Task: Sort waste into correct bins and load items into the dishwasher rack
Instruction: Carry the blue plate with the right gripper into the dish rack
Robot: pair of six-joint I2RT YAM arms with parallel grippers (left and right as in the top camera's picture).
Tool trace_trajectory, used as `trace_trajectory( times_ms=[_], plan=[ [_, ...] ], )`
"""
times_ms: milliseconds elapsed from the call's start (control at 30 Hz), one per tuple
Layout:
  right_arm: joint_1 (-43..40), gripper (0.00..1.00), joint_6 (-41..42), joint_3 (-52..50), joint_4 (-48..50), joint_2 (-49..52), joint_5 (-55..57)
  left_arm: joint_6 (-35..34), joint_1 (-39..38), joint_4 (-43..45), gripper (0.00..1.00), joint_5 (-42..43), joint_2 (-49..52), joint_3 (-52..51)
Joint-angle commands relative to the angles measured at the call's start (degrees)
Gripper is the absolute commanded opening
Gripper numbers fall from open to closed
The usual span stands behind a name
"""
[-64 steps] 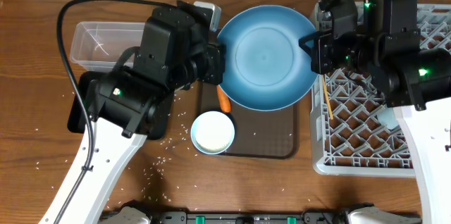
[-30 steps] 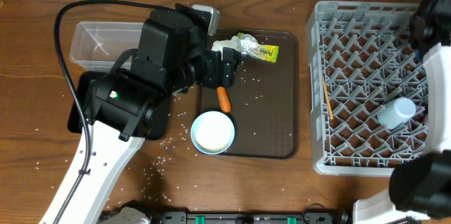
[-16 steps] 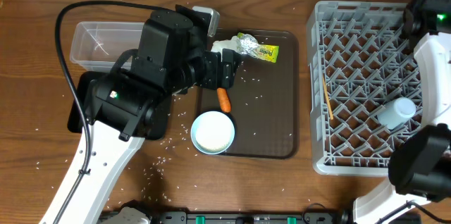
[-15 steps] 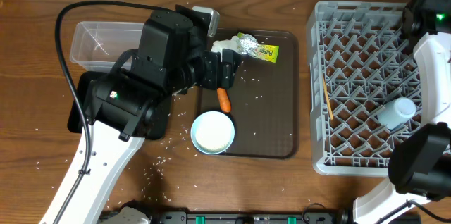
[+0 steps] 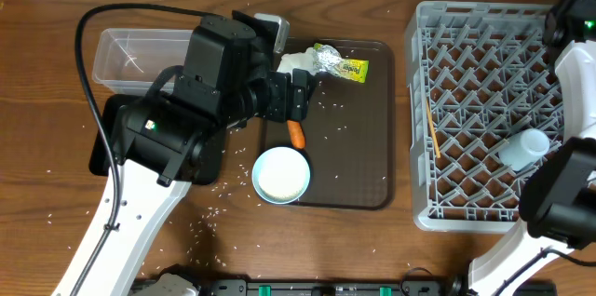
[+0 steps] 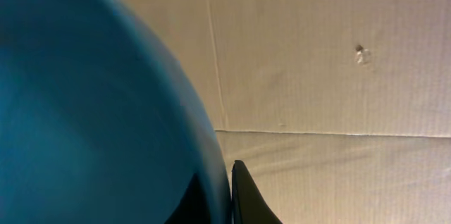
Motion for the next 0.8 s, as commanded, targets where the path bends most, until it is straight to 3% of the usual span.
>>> trace_trajectory(
  times_ms=[0, 500, 567, 667, 767],
  plan=[
    [0.3, 0.01, -1.0, 0.4, -0.2, 1.2, 0.4, 0.5, 0.2, -0.1, 0.86, 0.3, -0.9, 0.3],
    [5.3, 0.03, 0.0, 0.4, -4.4, 1.8, -1.4, 0.5, 0.2, -0.1, 0.86, 0.3, -0.8, 0.3],
    [6.3, 0.1, -0.2, 0.4, -6.5, 1.8, -3.3, 0.5, 0.2, -0.1, 0.86, 0.3, -0.8, 0.3],
    [8.3, 0.45, 0.0, 0.4, -9.6, 1.8, -4.3, 0.5, 0.2, -0.2, 0.87, 0.3, -0.8, 0.3],
    [10.4, 0.69, 4.3, 0.4, -10.2, 1.8, -4.3, 0.5, 0.2, -0.2, 0.87, 0.3, -0.8, 0.3]
  ],
)
